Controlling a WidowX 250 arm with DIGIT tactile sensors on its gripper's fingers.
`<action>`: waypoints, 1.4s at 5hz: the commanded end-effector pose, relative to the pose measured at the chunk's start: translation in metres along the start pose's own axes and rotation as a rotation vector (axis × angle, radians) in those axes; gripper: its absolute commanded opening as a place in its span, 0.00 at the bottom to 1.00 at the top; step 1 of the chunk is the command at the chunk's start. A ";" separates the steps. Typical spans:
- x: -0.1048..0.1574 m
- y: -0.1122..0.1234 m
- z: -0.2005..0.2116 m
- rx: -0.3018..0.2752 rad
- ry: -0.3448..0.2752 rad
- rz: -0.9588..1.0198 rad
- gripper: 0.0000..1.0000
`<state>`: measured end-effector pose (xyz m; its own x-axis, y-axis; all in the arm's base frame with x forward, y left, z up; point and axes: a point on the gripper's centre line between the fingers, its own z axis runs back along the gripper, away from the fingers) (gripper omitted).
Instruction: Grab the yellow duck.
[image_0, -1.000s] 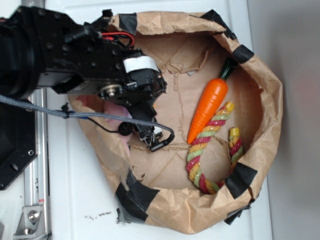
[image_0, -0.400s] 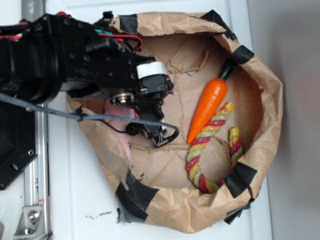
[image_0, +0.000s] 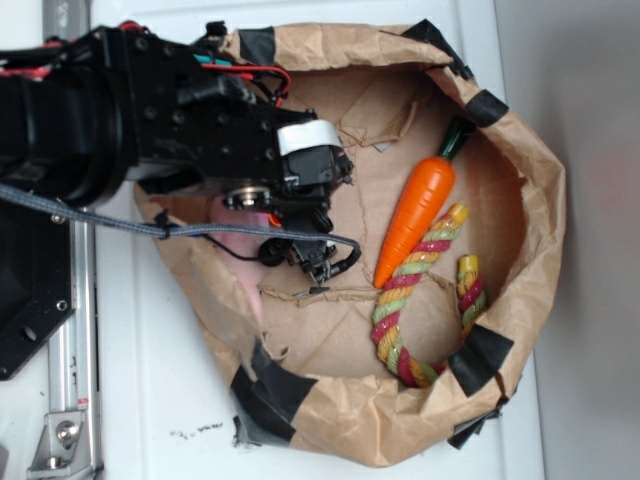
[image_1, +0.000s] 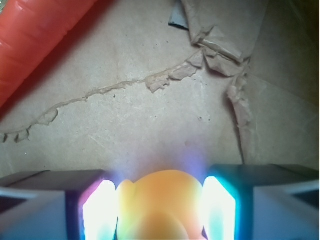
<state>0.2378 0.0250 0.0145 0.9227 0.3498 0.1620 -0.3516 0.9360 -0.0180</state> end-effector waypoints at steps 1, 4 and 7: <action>0.060 -0.001 0.071 -0.060 -0.028 0.094 0.00; 0.070 -0.054 0.145 -0.033 -0.057 -0.110 0.00; 0.056 -0.041 0.144 -0.034 -0.095 -0.114 0.00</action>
